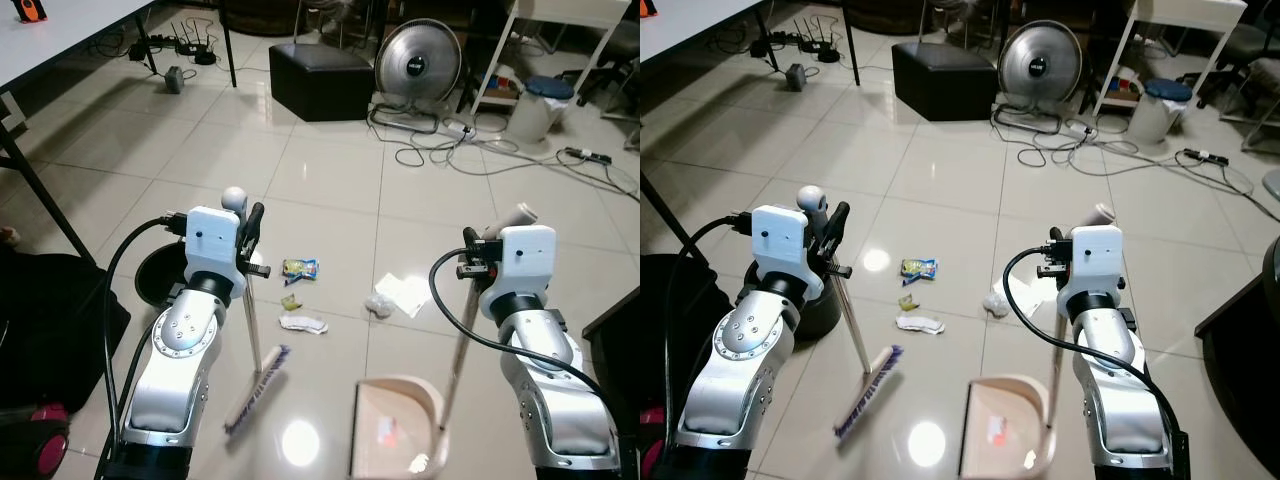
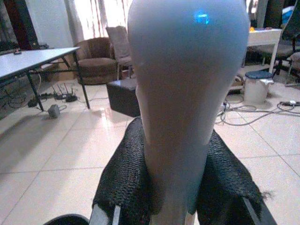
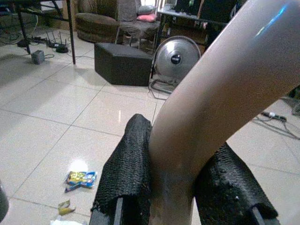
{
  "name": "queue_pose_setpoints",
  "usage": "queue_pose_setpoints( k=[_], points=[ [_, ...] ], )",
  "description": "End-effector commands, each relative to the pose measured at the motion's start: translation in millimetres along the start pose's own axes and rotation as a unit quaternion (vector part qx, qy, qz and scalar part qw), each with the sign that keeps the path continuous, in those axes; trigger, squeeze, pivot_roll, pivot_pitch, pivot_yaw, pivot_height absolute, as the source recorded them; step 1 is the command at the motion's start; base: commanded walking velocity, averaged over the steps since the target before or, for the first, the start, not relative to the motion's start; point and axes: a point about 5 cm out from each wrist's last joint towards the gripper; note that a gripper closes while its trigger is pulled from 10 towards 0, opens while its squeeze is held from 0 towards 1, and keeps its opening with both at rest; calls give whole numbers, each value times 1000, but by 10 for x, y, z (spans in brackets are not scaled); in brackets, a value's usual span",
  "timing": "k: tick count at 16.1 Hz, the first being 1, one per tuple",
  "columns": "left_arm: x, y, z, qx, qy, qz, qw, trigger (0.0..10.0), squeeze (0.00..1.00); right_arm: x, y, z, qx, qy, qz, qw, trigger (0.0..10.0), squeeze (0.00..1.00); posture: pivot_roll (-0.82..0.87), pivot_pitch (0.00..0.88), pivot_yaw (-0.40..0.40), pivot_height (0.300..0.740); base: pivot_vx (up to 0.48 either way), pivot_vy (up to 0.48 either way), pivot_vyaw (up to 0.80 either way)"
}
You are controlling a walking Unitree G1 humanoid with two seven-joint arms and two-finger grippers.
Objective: Sweep floor
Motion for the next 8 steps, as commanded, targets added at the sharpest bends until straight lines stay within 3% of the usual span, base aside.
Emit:
queue_pose_setpoints(
  k=[1, 8],
  points=[
    [68, -5, 23, -5, 18, 9, 1000, 10000, 0, 162, 69, 8, -10, 29, -3, 1000, 10000, 0, -33, 27, -59, 740, 386, 0, 0],
    [80, 26, 27, -22, 16, 8, 1000, 10000, 0, 117, 25, 32, -11, 25, 9, 1000, 10000, 0, -6, 38, -29, 740, 442, 0, 0]
  ],
)
Point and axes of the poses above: a point about 5 cm out from each wrist's last joint towards the gripper, its own z axis pointing out of the wrist towards the gripper, its own x axis along the axis of the wrist's last joint, y = z × x, and after that the axes turned 6 degrees about -z, right-handed
